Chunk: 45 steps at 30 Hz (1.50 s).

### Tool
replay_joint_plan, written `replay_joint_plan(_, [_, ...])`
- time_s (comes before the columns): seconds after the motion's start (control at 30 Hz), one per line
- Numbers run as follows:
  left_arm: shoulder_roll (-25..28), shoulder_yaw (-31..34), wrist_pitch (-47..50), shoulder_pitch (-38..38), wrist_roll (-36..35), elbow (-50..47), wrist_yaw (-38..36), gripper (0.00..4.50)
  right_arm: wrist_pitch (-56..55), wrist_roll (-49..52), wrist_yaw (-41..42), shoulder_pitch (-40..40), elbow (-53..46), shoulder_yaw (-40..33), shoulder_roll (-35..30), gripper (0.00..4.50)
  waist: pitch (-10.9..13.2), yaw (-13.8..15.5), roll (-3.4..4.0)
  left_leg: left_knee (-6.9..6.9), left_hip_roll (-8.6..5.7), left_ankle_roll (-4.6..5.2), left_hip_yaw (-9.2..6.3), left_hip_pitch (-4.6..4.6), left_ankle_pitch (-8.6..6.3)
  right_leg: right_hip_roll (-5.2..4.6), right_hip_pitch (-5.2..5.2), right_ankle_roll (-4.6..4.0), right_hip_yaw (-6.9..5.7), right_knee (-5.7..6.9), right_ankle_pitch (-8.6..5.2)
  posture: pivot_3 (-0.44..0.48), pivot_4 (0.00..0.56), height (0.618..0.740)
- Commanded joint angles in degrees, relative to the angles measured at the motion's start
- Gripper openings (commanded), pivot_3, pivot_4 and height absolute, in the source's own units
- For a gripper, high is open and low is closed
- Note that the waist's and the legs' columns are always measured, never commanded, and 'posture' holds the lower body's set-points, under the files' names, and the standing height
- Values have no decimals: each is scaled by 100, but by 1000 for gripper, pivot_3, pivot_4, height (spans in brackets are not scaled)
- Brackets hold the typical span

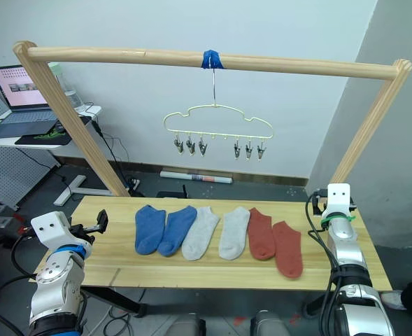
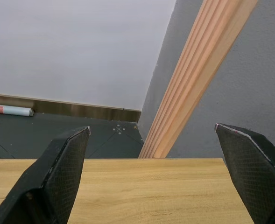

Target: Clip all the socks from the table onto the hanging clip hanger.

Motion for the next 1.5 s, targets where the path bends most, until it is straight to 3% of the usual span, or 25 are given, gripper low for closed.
replay_joint_plan(0.03, [74, 95, -55, 68, -23, -191, -6, 4482, -72, 14, 2, -104, -171, -70, -77, 4500, 11, 0, -1, 0, 0, 0, 0, 0, 0, 0, 0, 0, 0, 0, 0, 189, 84, 740])
replay_joint_plan(0.63, [139, 117, 200, 322, -60, -292, -24, 4482, 107, 29, -24, 246, -568, -111, -89, 4500, 142, -2, 1, -1, 2, 0, -1, -4, 0, -2, -4, -1, -2, -2, -1, 173, 114, 740])
replay_joint_plan(0.77, [175, -7, 256, 417, -126, -525, -312, 4482, 267, 37, 136, 467, -927, -53, -119, 4500, 209, -6, -1, -1, 1, 0, 0, -4, 0, -3, -5, -2, 0, -2, -1, 165, 125, 740])
replay_joint_plan(1.0, [713, -185, 787, 552, -681, -1682, -1555, 4482, 1211, 550, 1523, 1246, -2792, 40, -589, 4500, 423, -8, 11, -6, 5, -1, -4, -13, -1, -10, -16, -11, -2, -2, -10, 117, 178, 740])
replay_joint_plan(1.1, [970, -98, 1098, 345, -856, -1798, -1729, 4482, 1683, 775, 2009, 1513, -3528, 54, -858, 4500, 551, -20, 22, -6, 3, -1, 0, -9, -1, -15, -16, -11, 1, -2, -11, 60, 237, 740])
replay_joint_plan(1.27, [1261, -510, 1552, -762, -939, -1804, -2018, 4482, 2744, 1739, 2954, 1847, -5572, 357, -1116, 4500, 914, -66, 22, -5, 8, -2, -5, -24, 0, -23, -35, -16, -3, 2, -14, 0, 312, 740])
replay_joint_plan(1.4, [1291, -701, 1707, -1468, -913, -1659, -2091, 4482, 3237, 2159, 3088, 1800, -6440, 513, -1078, 4500, 1094, -129, 5, -4, 2, -3, -7, -89, 1, -6, -90, -1, -6, 4, -13, -40, 350, 740])
replay_joint_plan(1.5, [1224, -790, 1757, -1859, -879, -1506, -2018, 4482, 3403, 2317, 3026, 1732, -6827, 546, -1023, 4500, 1154, -210, -15, -2, 0, -17, -5, -127, -8, -8, -121, 70, -4, 3, -7, -62, 371, 740])
